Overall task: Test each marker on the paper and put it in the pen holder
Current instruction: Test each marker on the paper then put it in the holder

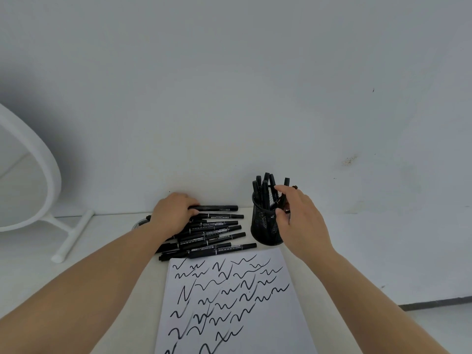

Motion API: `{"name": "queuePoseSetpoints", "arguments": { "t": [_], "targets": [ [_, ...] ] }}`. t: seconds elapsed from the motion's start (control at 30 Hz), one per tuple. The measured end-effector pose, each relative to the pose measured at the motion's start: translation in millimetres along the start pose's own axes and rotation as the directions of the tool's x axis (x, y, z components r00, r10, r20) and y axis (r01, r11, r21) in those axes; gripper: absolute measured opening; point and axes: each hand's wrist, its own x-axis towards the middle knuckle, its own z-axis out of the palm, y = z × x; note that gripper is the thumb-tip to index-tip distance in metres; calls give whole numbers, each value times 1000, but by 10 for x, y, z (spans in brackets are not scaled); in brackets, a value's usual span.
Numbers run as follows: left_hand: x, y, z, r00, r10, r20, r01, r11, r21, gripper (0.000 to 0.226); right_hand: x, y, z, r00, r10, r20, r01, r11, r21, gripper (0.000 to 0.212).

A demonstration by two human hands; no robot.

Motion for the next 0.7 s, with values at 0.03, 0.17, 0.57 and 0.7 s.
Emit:
{"name": "queuePoseSetpoints", "arguments": {
  "t": [0.03, 0.17, 0.57, 0.7],
  "targets": [
    [-24, -5, -27, 999, -2, -43, 2, 1000, -8, 26, -15, -6, 3, 1000, 1, 3, -1, 1000, -10, 47],
    [-171, 9, -256, 986, -11, -167, 4, 999, -44, 27, -68, -105, -39, 989, -46, -142, 30, 994, -108, 52],
    [-1537, 753, -798, 979, 30, -202, -116, 897, -427, 11, -783, -860, -59, 908, 172, 383, -412, 546, 730, 4],
    [-1957, 893, -714, 986, 85, -143, -139, 891, -431, 6, -1108, -1043, 20, 889, 285, 358, -451, 414, 791, 31]
  ]
}}
